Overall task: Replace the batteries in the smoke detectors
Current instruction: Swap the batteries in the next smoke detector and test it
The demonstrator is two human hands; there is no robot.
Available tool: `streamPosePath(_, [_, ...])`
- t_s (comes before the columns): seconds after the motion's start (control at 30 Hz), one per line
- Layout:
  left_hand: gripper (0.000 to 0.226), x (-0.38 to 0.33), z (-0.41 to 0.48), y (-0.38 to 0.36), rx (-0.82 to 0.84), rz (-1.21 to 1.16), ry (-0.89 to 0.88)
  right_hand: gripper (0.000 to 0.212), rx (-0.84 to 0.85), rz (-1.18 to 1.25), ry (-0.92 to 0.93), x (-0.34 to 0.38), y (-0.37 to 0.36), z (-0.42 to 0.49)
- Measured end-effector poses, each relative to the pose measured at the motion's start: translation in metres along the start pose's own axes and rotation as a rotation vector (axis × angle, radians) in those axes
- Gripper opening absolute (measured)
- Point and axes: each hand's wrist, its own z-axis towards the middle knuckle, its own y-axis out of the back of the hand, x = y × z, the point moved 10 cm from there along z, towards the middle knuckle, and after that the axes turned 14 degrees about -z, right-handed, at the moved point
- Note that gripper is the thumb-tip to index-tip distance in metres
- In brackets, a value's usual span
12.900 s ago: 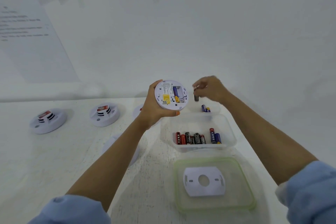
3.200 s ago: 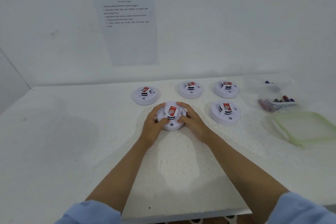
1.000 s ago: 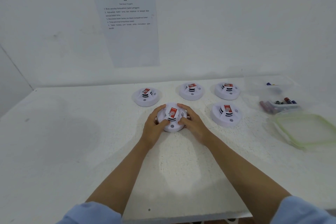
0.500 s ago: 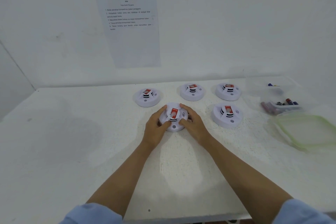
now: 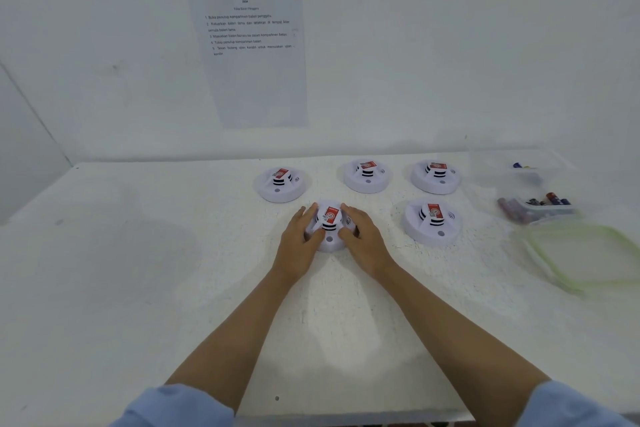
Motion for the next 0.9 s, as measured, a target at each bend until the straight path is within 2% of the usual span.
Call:
streamPosePath(0.17, [0.051,0.001,0.001,-0.004,0.025,0.101,-0.007,0.047,0.036,-0.031,-0.010,-0.001,-0.005,0.003])
streamPosePath(0.33, [0.059,-0.003,-0.001,-0.001,-0.007,0.026,0.005,0.046,0.045,0.001,0.002,-0.002,-0.003,0.005])
streamPosePath(0.5, [0.056,-0.006,-0.001,0.024,-0.189,-0.115,0.022,0.056,0.080,0.175,-0.069,0.001,0.001,0.015])
streamPosePath(0.63, [0.051,-0.002,0.010,0.055,-0.300,-0.105,0.001,0.060,0.128,0.079,-0.032,0.018,0.004,0.044])
streamPosePath(0.7, [0.048,-0.014,0.021,0.066,-0.276,-0.083,-0.057,0.062,0.188,0.017,-0.023,0.026,-0.003,0.062])
streamPosePath(0.77, [0.041,-0.035,0.036,0.072,-0.180,-0.102,-0.166,0.065,0.250,-0.044,-0.016,0.031,-0.014,0.080])
streamPosePath(0.83, [0.034,-0.043,0.051,0.076,-0.100,-0.115,-0.184,0.071,0.305,-0.099,-0.014,0.033,-0.027,0.095])
streamPosePath(0.9, [0.038,-0.037,0.070,0.087,-0.089,-0.097,-0.163,0.077,0.348,-0.143,-0.009,0.035,-0.039,0.108])
